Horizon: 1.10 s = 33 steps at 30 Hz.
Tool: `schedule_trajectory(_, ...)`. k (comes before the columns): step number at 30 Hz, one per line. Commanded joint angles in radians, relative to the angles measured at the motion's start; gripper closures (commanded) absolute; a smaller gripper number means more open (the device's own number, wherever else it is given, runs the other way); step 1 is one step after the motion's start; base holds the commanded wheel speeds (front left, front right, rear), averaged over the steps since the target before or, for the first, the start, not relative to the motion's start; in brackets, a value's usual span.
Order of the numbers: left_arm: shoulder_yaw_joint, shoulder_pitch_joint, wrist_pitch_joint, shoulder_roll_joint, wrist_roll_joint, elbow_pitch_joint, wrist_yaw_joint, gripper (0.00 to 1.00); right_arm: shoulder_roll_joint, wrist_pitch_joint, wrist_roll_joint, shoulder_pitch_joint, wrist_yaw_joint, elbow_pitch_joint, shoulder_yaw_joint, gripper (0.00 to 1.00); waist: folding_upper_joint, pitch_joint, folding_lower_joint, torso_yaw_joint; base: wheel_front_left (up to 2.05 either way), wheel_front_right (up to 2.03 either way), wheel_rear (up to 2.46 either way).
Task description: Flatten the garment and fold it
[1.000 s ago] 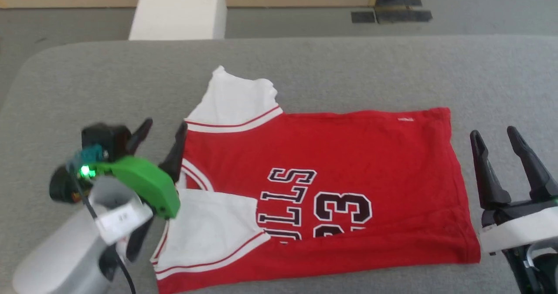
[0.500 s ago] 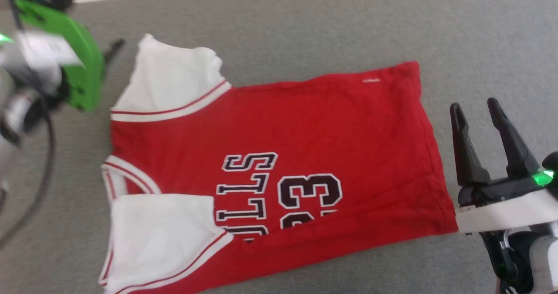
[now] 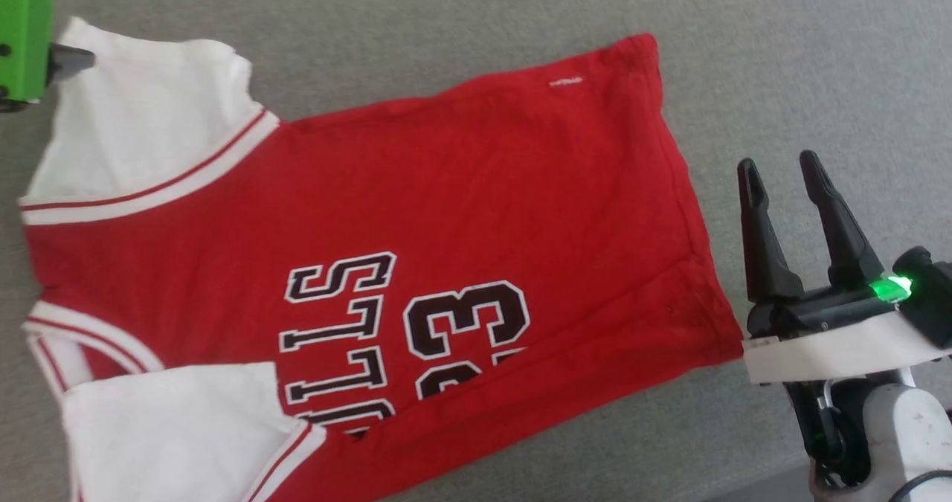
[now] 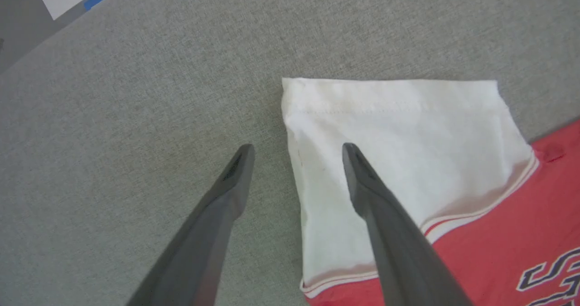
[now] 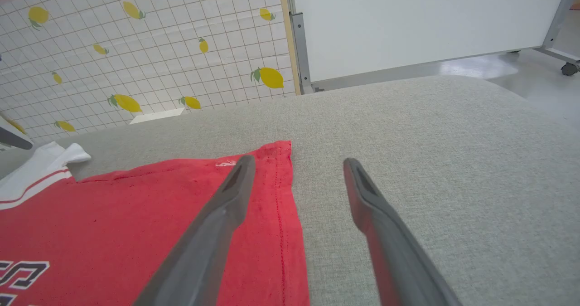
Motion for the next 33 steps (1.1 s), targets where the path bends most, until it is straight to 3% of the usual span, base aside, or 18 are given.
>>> schedule_trajectory(1,-0.001,-0.023,0.002,0.015,0.007,0.003,0.008,0.00,0.005,-0.011,0.003,-0.022,-0.001,0.005,0.004,0.00,0.0000,0.055,-0.0001,-0.051,0.00,0.00,0.00)
schedule_trajectory(10,-0.020,-0.012,0.020,0.038,0.029,0.016,0.026,0.00,0.017,-0.023,-0.006,-0.032,-0.001,0.035,-0.006,0.00,0.0000,0.081,-0.0001,-0.063,0.00,0.00,0.00)
schedule_trajectory(11,-0.022,-0.005,0.030,0.038,0.021,0.016,0.025,0.65,0.018,-0.023,-0.007,-0.033,-0.001,0.036,-0.007,0.00,0.0000,0.081,-0.0001,-0.062,0.00,0.00,0.00)
schedule_trajectory(12,-0.022,-0.002,0.033,0.038,0.016,0.013,0.024,1.00,0.019,-0.023,-0.009,-0.033,-0.001,0.038,-0.007,0.00,0.0000,0.081,-0.0001,-0.060,0.00,0.00,0.00)
schedule_trajectory(17,-0.009,0.005,-0.013,0.032,0.013,0.007,0.027,1.00,0.021,-0.013,-0.019,-0.037,-0.001,0.042,-0.013,0.00,0.0000,0.068,-0.0001,-0.043,0.00,0.00,0.00)
schedule_trajectory(24,-0.006,0.024,-0.150,-0.018,0.030,0.016,-0.017,1.00,-0.019,0.041,-0.020,-0.031,-0.001,0.032,-0.039,0.00,0.0000,-0.010,-0.0001,0.025,0.00,0.00,0.00)
schedule_trajectory(30,-0.003,0.074,-0.313,-0.087,0.046,-0.009,-0.029,1.00,-0.139,0.223,0.022,-0.057,-0.001,0.015,-0.060,0.00,0.0000,-0.081,-0.0001,0.118,0.00,0.00,0.00)
schedule_trajectory(33,-0.004,0.113,-0.380,-0.111,0.048,-0.039,-0.029,1.00,-0.234,0.386,0.048,-0.098,-0.001,0.020,-0.040,0.00,0.0000,-0.098,-0.0001,0.164,0.00,0.00,0.00)
